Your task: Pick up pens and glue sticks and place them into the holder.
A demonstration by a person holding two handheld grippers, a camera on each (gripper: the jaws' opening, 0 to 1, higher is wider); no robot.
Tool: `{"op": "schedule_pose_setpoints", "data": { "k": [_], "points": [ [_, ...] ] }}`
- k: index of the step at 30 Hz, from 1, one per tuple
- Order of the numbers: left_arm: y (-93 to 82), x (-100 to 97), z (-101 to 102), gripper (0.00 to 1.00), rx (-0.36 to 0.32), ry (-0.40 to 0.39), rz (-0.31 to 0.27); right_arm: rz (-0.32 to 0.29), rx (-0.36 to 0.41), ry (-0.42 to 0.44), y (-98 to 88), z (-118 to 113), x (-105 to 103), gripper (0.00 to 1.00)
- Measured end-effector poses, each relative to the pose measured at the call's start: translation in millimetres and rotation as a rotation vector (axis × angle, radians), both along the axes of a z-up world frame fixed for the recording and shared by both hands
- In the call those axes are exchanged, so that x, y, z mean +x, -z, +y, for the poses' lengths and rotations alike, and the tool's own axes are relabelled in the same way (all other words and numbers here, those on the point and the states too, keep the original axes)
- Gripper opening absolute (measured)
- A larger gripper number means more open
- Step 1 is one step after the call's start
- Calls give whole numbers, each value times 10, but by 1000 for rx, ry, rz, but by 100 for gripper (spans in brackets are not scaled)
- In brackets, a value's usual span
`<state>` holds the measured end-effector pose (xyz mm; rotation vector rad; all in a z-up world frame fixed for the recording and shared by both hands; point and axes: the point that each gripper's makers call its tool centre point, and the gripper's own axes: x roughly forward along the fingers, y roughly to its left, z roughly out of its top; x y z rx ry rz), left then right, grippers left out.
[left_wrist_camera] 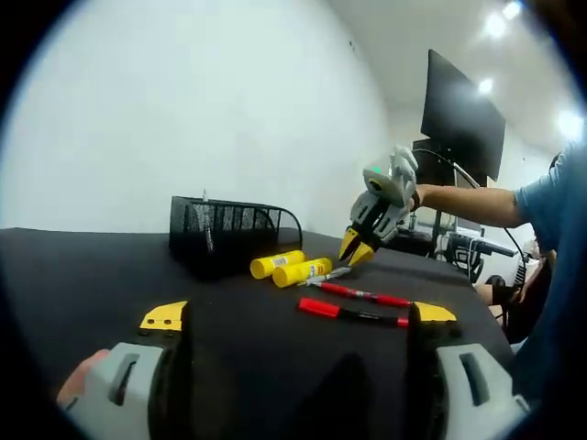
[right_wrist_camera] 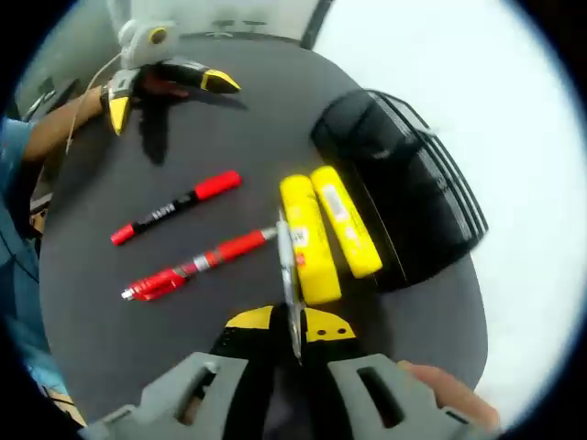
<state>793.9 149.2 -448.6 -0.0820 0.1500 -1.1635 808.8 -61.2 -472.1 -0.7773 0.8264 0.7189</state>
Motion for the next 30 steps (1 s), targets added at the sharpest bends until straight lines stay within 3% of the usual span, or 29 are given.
{"op": "schedule_pose_setpoints", "data": {
  "k": [9, 14, 21, 30],
  "points": [
    [-9, -1, 0, 91, -6, 0, 2, 34, 7, 45, 129, -192, 43, 10],
    [-1, -5, -5, 91, 0, 1, 2, 82, 130, 112, 159, -216, 116, 12],
    [-1, -11, -13, 91, 0, 10, 4, 163, 214, 144, 284, -232, 64, 11],
    [12, -20, -20, 91, 9, 14, 3, 147, 275, 147, 218, -183, -19, 9]
  ]
}}
